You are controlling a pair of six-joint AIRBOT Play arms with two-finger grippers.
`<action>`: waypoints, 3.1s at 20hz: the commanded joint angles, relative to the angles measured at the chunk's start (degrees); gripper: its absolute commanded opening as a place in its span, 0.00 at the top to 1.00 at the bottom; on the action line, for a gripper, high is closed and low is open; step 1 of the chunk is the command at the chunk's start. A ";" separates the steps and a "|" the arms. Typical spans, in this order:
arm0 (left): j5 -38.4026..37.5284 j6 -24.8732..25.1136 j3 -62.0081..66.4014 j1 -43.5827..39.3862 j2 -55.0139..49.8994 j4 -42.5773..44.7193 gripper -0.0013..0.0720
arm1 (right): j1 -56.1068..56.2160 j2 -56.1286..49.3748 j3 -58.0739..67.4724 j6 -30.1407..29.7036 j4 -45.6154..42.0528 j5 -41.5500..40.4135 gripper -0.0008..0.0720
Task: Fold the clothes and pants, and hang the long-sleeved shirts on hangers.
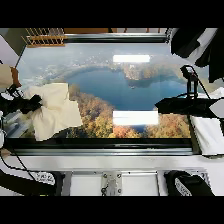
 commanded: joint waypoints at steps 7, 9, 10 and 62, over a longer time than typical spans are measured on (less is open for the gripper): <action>-8.39 4.02 13.57 -20.92 14.69 -7.61 0.98 | 0.07 -0.04 -0.02 0.02 0.00 0.02 0.97; -9.55 4.09 16.28 -29.44 18.88 -7.52 0.97 | 0.07 -0.04 -0.02 0.02 0.00 0.02 0.97; -9.51 4.55 16.87 -33.57 20.79 -7.50 0.97 | 0.07 -0.04 -0.02 0.02 0.00 0.00 0.97; -11.02 1.46 -25.20 -19.82 21.46 -12.94 0.97 | -3.91 -6.43 -0.07 5.60 4.59 -2.47 0.97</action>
